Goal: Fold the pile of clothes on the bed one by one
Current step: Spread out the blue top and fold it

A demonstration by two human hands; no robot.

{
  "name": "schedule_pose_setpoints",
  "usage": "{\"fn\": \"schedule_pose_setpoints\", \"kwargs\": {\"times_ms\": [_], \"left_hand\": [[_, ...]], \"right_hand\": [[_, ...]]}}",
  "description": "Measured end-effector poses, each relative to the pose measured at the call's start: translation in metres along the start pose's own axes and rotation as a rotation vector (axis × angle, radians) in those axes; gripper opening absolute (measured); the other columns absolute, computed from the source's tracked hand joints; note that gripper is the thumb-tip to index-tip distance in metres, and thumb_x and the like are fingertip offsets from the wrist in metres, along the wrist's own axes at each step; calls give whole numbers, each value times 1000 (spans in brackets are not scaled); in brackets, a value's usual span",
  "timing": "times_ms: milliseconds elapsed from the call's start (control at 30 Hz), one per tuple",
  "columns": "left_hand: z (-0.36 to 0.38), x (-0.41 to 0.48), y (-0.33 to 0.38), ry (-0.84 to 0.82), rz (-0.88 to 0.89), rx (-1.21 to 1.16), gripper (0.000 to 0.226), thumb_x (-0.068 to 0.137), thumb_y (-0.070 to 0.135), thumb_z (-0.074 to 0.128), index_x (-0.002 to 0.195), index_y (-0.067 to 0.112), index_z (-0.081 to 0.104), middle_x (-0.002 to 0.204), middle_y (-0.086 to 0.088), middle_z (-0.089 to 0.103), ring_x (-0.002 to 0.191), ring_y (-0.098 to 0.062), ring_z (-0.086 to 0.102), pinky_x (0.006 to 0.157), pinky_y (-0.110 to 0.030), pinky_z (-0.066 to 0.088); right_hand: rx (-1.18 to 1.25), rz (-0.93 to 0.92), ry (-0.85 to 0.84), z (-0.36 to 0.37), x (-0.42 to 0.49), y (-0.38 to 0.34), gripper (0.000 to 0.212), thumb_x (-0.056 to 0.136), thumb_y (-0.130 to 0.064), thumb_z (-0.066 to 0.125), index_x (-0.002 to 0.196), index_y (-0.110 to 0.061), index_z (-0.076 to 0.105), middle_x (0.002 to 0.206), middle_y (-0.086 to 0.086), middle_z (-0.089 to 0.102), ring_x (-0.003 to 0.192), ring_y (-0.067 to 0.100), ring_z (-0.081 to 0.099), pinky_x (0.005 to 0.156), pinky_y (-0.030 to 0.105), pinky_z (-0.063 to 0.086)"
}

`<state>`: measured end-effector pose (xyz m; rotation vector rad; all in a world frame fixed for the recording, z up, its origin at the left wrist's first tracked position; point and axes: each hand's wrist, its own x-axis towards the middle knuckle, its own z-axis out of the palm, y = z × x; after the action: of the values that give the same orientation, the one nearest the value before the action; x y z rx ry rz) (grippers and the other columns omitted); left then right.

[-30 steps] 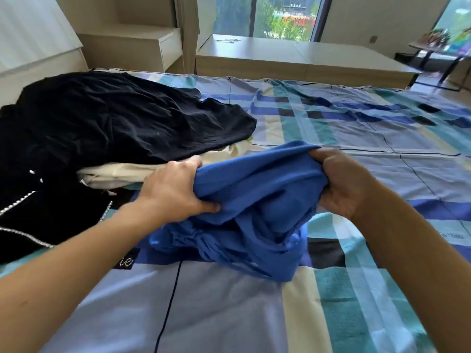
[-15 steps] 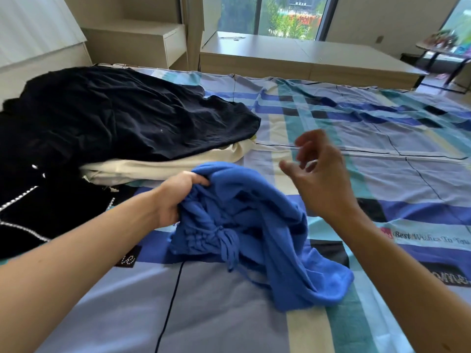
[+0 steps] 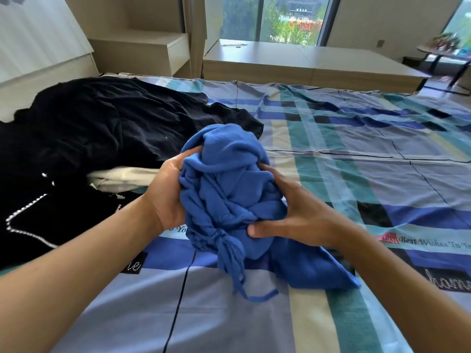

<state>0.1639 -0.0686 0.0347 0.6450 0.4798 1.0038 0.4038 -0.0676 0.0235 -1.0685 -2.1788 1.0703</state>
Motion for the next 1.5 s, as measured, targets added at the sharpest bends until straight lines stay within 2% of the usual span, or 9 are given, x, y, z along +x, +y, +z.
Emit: {"fn": "schedule_pose_setpoints", "kwargs": {"times_ms": [100, 200, 400, 700, 867, 1067, 1233, 1333, 1500], "left_hand": [[4, 5, 5, 85, -40, 47, 24, 80, 15, 66, 85, -6, 75, 81, -20, 72, 73, -28, 73, 69, -27, 59], [3, 4, 9, 237, 139, 60, 26, 70, 20, 54, 75, 8, 76, 72, -10, 72, 61, -20, 70, 56, -27, 59], [-11, 3, 24, 422, 304, 70, 25, 80, 18, 50, 97, 12, 68, 80, -10, 75, 68, -22, 74, 57, -31, 60], [-25, -6, 53, 599, 238, 221, 20, 100, 32, 48, 101, 17, 61, 77, -4, 74, 61, -17, 71, 62, -28, 57], [-11, -8, 42, 567, 106, 402, 23, 95, 25, 56, 96, 9, 72, 85, -9, 76, 70, -18, 74, 71, -30, 56], [30, -20, 21, 257, -37, 560, 20, 68, 6, 73, 87, 9, 77, 88, -14, 75, 73, -21, 74, 62, -29, 61], [38, -33, 26, 58, -258, 813, 44, 61, 21, 94, 100, 16, 76, 102, -8, 77, 87, -17, 75, 68, -26, 60], [6, -31, 44, 229, -280, 1152, 13, 85, 16, 75, 97, 12, 71, 89, -4, 78, 82, -15, 73, 67, -26, 58], [-67, -25, 67, 746, -413, 1993, 22, 80, 34, 63, 88, 14, 66, 91, -7, 72, 85, -26, 67, 73, -31, 50]], "right_hand": [[90, -114, 137, -1, 5, 0, 54, 72, -33, 84, 116, -12, 62, 111, 6, 67, 105, 25, 65, 91, 53, 53], [141, -139, 242, -4, 7, 3, 26, 77, -24, 76, 92, -5, 67, 86, 9, 62, 79, 24, 58, 73, 46, 50], [614, -58, 545, -29, 2, -11, 19, 78, 6, 70, 80, -9, 59, 62, -7, 59, 61, 6, 54, 57, 21, 48], [792, 273, 1113, -93, -26, 5, 13, 94, -19, 65, 82, -23, 61, 73, 3, 66, 59, 15, 65, 49, 27, 54], [288, 613, 879, -92, -17, 31, 25, 89, -24, 73, 108, -20, 57, 99, 15, 64, 87, 30, 61, 72, 42, 52], [-126, 105, 399, -38, -9, 7, 93, 72, -35, 88, 147, -36, 33, 136, -12, 49, 125, -1, 47, 96, 18, 41], [-318, 229, -69, 5, 0, 30, 120, 72, -43, 84, 158, -37, 1, 138, -16, 50, 119, -2, 52, 97, 12, 38], [-475, 396, -146, 8, 1, 47, 120, 75, -46, 80, 159, -27, -4, 137, 4, 58, 123, 22, 55, 97, 28, 44], [-739, 502, -35, 2, 9, 44, 62, 80, -54, 70, 131, -25, 51, 121, 4, 60, 114, 27, 56, 92, 38, 48]]}}
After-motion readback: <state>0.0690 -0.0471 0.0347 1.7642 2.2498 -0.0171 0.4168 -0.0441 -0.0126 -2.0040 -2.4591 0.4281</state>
